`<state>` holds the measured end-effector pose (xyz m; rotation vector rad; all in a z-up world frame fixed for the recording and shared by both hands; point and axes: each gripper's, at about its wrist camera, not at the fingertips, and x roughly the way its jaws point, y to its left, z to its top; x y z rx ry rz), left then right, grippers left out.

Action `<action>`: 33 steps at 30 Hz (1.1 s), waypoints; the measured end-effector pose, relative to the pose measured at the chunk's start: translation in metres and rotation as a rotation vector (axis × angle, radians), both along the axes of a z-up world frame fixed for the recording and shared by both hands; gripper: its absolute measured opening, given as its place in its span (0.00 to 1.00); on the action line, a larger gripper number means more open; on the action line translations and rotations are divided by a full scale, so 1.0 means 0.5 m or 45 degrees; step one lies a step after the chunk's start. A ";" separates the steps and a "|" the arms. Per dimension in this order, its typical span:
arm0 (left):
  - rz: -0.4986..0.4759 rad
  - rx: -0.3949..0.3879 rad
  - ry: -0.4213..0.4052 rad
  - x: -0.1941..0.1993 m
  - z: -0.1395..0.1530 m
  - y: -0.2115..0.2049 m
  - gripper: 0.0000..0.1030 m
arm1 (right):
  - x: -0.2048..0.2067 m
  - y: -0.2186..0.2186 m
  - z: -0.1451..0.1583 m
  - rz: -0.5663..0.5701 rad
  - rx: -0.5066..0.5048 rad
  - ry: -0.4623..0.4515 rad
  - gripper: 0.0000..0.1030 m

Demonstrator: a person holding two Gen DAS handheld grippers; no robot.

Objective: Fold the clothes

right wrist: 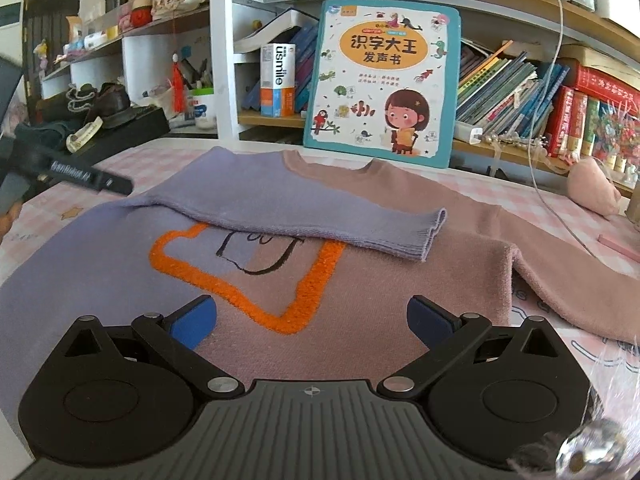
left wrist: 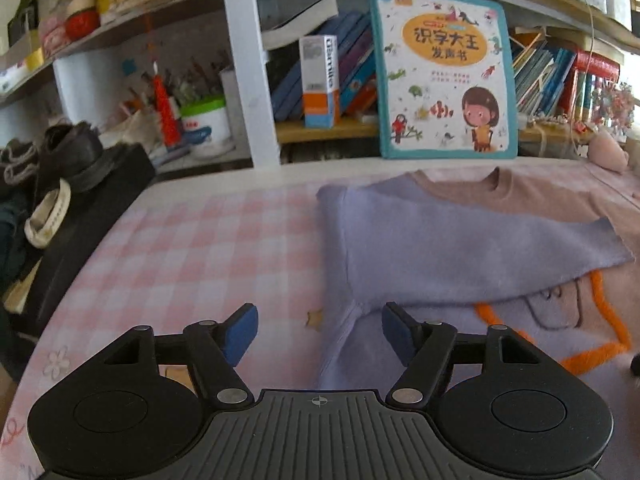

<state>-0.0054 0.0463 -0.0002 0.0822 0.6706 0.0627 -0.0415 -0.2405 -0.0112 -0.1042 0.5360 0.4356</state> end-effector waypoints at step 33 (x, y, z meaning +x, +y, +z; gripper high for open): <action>-0.104 -0.330 -0.022 -0.019 -0.060 0.070 0.05 | 0.007 -0.120 -0.002 -0.305 0.094 0.178 0.12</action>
